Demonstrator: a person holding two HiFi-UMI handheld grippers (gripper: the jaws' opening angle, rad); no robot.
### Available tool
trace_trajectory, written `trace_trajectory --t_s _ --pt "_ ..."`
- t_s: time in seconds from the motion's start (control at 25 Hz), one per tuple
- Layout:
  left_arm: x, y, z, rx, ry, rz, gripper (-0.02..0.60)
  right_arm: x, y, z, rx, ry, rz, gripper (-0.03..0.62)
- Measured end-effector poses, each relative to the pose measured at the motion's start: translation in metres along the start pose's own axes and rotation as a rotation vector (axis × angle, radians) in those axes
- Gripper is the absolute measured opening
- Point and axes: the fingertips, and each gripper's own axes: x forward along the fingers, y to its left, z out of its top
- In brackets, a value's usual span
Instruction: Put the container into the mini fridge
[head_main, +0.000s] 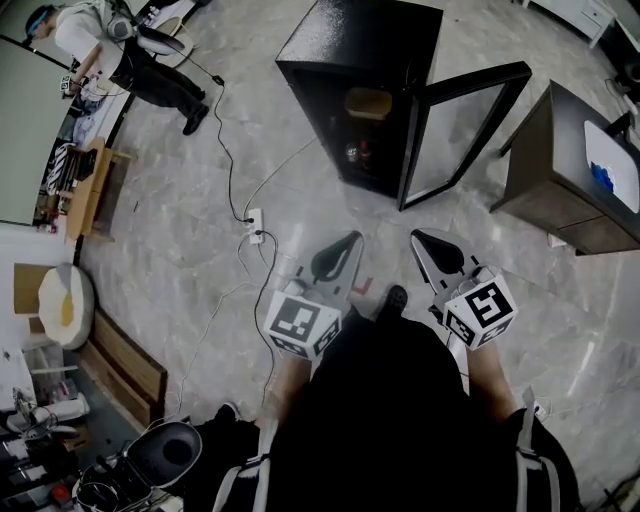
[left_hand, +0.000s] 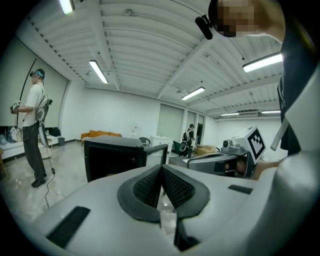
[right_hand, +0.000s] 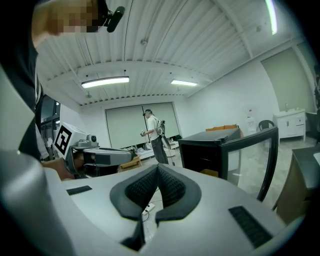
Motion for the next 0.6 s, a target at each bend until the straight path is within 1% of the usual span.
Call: trace_trajectory --t_s 0.12,0.4,0.6 --pt "-0.005 -0.002 -0.006 -0.003 0.0 -0.009 0.037 0.0 0.006 -0.004 -0.008 -0.002 0.006 0.017" --pt "-0.011 0.003 -0.011 -0.001 0.008 -0.003 0.037 0.001 0.017 -0.009 -0.003 0.009 0.003 0.017" --pt "-0.014 0.004 -0.013 -0.007 0.01 -0.004 0.037 0.001 0.018 -0.011 -0.002 0.01 0.001 0.017"
